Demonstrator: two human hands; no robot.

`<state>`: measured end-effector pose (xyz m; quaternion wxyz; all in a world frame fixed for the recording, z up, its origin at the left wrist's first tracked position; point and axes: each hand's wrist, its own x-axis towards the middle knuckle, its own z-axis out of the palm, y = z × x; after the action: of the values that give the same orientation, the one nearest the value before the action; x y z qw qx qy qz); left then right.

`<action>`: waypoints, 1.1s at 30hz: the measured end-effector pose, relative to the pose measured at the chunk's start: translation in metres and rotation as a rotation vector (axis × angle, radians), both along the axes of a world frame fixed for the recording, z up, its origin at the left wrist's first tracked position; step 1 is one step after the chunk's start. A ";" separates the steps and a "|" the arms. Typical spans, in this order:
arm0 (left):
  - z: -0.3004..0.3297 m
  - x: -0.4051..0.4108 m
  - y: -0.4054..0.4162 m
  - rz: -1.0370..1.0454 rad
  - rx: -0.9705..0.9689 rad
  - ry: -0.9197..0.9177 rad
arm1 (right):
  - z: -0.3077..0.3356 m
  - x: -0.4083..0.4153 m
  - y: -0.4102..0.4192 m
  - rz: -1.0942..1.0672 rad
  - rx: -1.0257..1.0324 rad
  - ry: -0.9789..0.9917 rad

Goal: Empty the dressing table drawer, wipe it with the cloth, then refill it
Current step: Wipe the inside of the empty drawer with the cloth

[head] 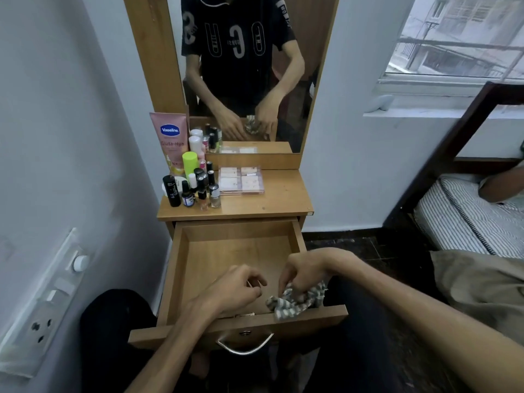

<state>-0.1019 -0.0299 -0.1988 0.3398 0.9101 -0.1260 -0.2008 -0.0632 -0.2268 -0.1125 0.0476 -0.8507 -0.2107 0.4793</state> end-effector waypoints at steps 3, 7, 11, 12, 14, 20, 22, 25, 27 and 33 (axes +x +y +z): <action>0.001 0.006 0.006 0.070 -0.026 -0.057 | -0.004 0.009 0.013 0.063 0.065 -0.290; 0.010 0.010 0.031 0.206 0.003 -0.244 | -0.037 0.037 0.039 0.263 0.026 -0.824; 0.016 0.009 0.065 0.350 0.046 -0.355 | -0.065 0.050 0.029 0.396 -0.280 -0.942; 0.015 0.008 0.074 0.384 0.056 -0.361 | -0.070 0.048 0.025 0.389 -0.309 -0.957; 0.012 0.006 0.091 0.434 0.065 -0.358 | -0.074 0.039 0.024 0.366 -0.338 -0.933; 0.007 0.003 0.110 0.530 -0.069 -0.362 | -0.050 0.002 0.035 0.115 -0.236 -0.226; 0.009 -0.001 0.111 0.591 -0.111 -0.384 | -0.044 0.004 0.026 0.022 -0.157 -0.071; 0.010 -0.005 0.116 0.723 -0.145 -0.438 | -0.035 0.013 0.022 -0.217 0.106 -0.091; 0.010 -0.007 0.122 0.789 -0.136 -0.430 | -0.030 0.015 0.040 -0.374 0.338 -0.292; 0.007 -0.017 0.139 0.858 -0.187 -0.267 | -0.053 0.020 0.154 -0.568 0.719 -0.615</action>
<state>-0.1184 0.1094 -0.1914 0.4534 0.8634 0.2021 0.0896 -0.0430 -0.0726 -0.1655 0.3989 -0.9050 -0.1276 0.0751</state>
